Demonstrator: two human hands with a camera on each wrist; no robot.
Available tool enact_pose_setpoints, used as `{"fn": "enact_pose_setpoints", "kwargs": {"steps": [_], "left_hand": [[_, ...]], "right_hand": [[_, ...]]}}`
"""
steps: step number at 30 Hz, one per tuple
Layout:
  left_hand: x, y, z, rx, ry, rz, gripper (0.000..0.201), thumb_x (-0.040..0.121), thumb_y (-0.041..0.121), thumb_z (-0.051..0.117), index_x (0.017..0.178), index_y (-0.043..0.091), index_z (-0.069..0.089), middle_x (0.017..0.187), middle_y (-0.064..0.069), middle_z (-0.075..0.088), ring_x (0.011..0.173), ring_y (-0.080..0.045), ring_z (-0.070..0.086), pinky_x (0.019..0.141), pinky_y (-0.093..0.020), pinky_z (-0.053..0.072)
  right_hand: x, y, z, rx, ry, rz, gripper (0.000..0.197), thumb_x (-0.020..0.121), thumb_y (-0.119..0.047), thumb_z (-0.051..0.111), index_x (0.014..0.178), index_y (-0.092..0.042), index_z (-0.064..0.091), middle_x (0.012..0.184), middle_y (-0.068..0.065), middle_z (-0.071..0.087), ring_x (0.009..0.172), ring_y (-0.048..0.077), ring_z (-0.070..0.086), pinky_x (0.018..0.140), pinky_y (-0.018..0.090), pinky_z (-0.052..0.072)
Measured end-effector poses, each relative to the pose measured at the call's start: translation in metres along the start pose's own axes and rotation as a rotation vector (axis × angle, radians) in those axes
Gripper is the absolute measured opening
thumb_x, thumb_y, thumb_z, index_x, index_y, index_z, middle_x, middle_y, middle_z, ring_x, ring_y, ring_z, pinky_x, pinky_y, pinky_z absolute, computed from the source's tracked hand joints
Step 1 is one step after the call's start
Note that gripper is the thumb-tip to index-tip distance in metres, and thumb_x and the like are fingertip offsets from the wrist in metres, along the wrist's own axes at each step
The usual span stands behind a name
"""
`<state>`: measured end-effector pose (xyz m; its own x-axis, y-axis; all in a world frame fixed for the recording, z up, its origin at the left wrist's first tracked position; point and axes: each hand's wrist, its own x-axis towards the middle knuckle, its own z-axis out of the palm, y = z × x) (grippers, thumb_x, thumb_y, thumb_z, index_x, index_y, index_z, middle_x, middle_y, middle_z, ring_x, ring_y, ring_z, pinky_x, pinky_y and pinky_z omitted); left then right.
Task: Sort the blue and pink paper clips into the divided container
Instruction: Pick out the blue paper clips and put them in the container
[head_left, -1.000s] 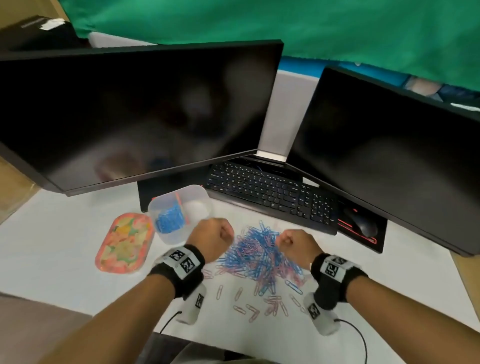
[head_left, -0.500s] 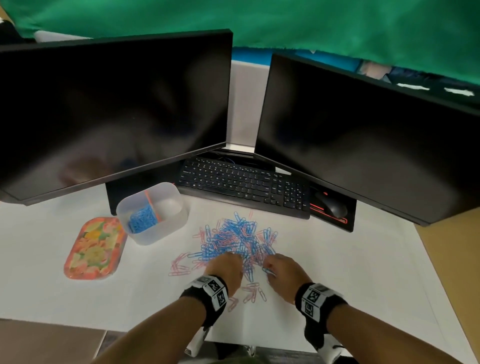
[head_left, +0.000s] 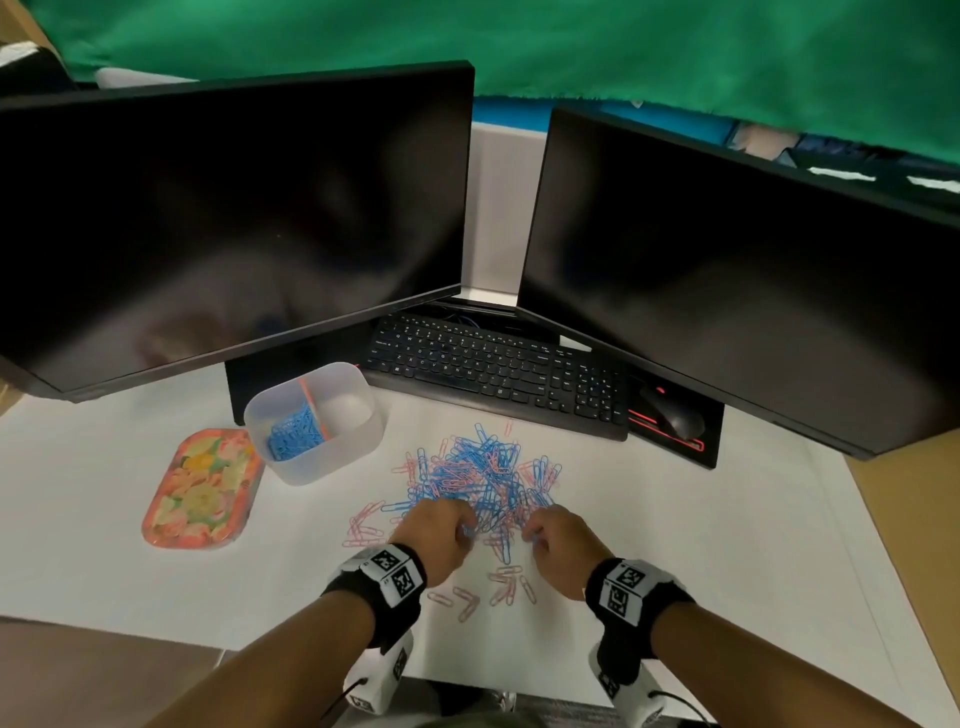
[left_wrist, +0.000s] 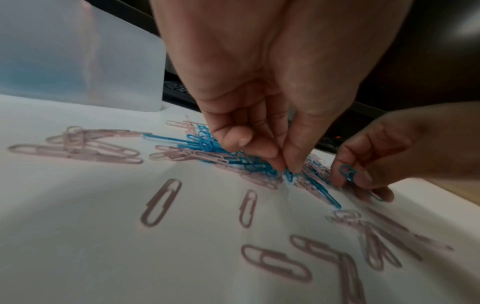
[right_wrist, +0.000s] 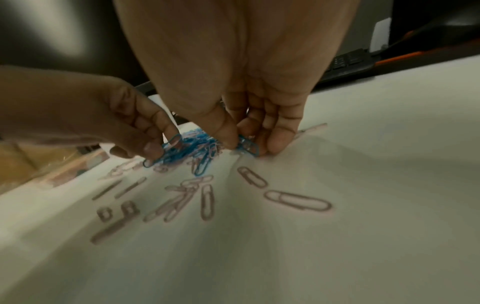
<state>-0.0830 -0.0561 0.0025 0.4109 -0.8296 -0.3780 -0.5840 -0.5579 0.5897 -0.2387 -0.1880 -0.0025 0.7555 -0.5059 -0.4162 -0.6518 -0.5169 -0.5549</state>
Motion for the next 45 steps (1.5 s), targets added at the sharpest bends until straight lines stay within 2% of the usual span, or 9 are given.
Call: {"fn": "enact_pose_setpoints", "kwargs": {"steps": [4,7,10,18,26,31,37,41,45], "left_hand": [[-0.001,-0.005,-0.01,-0.205,0.039,-0.027,0.025,0.084,0.006,0.053,0.086,0.024,0.071,0.079,0.012,0.063,0.068,-0.006,0.058,0.058,-0.004,0.042],[0.002,-0.017,-0.015,-0.42,0.032,-0.104,0.035,0.078,0.0,0.058,0.069,0.032,0.068,0.074,0.009,0.068,0.069,-0.012,0.062,0.065,-0.021,0.051],[-0.001,-0.019,-0.023,-0.581,0.008,-0.14,0.035,0.08,-0.011,0.056,0.085,0.021,0.07,0.063,0.004,0.065,0.061,-0.012,0.063,0.059,-0.021,0.052],[-0.001,-0.026,-0.026,-0.747,0.019,-0.197,0.035,0.083,-0.013,0.056,0.108,0.01,0.064,0.082,-0.009,0.073,0.067,-0.014,0.067,0.055,-0.019,0.05],[0.005,-0.031,-0.04,-1.021,0.177,-0.401,0.025,0.083,-0.013,0.039,0.091,0.003,0.057,0.068,-0.011,0.052,0.053,-0.019,0.048,0.048,-0.025,0.042],[0.009,-0.02,-0.028,-0.7,0.119,-0.328,0.011,0.083,0.005,0.058,0.076,0.011,0.064,0.072,-0.001,0.062,0.067,-0.015,0.055,0.06,-0.022,0.044],[0.017,0.003,-0.005,-0.164,0.113,-0.164,0.007,0.077,0.022,0.066,0.075,0.018,0.061,0.081,0.002,0.065,0.07,-0.014,0.058,0.057,-0.019,0.042],[0.022,0.006,0.004,0.122,0.076,-0.11,0.015,0.086,0.027,0.061,0.094,0.014,0.062,0.101,-0.005,0.061,0.089,-0.022,0.06,0.076,-0.03,0.051],[0.023,0.004,0.004,0.108,0.093,-0.105,0.013,0.088,0.022,0.052,0.092,0.015,0.063,0.1,-0.006,0.064,0.088,-0.023,0.061,0.075,-0.031,0.051]], "right_hand": [[0.004,-0.003,0.0,0.212,0.005,0.117,0.02,0.09,-0.01,0.043,0.08,0.0,0.057,0.078,0.012,0.059,0.065,0.025,0.054,0.064,0.029,0.043],[0.004,-0.008,0.0,0.615,-0.075,0.25,0.021,0.079,0.001,0.037,0.066,-0.008,0.051,0.065,0.01,0.05,0.047,0.017,0.045,0.047,0.022,0.033],[0.001,-0.015,-0.001,0.863,-0.079,0.38,0.012,0.057,-0.004,0.038,0.065,-0.008,0.047,0.056,0.008,0.042,0.042,0.015,0.032,0.044,0.02,0.02],[-0.003,-0.023,0.018,0.197,0.168,0.192,0.015,0.078,-0.014,0.068,0.082,-0.015,0.053,0.067,-0.006,0.05,0.055,0.007,0.045,0.049,0.016,0.032],[0.006,-0.034,0.023,0.093,0.154,0.212,0.032,0.075,0.011,0.048,0.087,-0.019,0.05,0.084,-0.003,0.057,0.076,0.017,0.059,0.061,0.024,0.049],[0.005,-0.031,0.023,0.061,0.119,0.201,0.034,0.073,0.012,0.046,0.08,-0.021,0.045,0.088,-0.002,0.059,0.081,0.017,0.059,0.064,0.026,0.052],[-0.005,-0.026,0.019,0.078,0.095,0.158,0.024,0.081,0.002,0.052,0.086,-0.021,0.047,0.075,-0.009,0.048,0.071,0.014,0.049,0.053,0.014,0.031],[-0.008,-0.025,0.016,0.116,0.094,0.143,0.022,0.084,-0.002,0.05,0.092,-0.023,0.051,0.089,-0.002,0.056,0.08,0.015,0.053,0.07,0.019,0.042],[-0.007,-0.026,0.013,0.172,0.076,0.137,0.027,0.09,-0.002,0.044,0.107,-0.014,0.061,0.114,0.001,0.061,0.103,0.014,0.056,0.085,0.016,0.039]]}}
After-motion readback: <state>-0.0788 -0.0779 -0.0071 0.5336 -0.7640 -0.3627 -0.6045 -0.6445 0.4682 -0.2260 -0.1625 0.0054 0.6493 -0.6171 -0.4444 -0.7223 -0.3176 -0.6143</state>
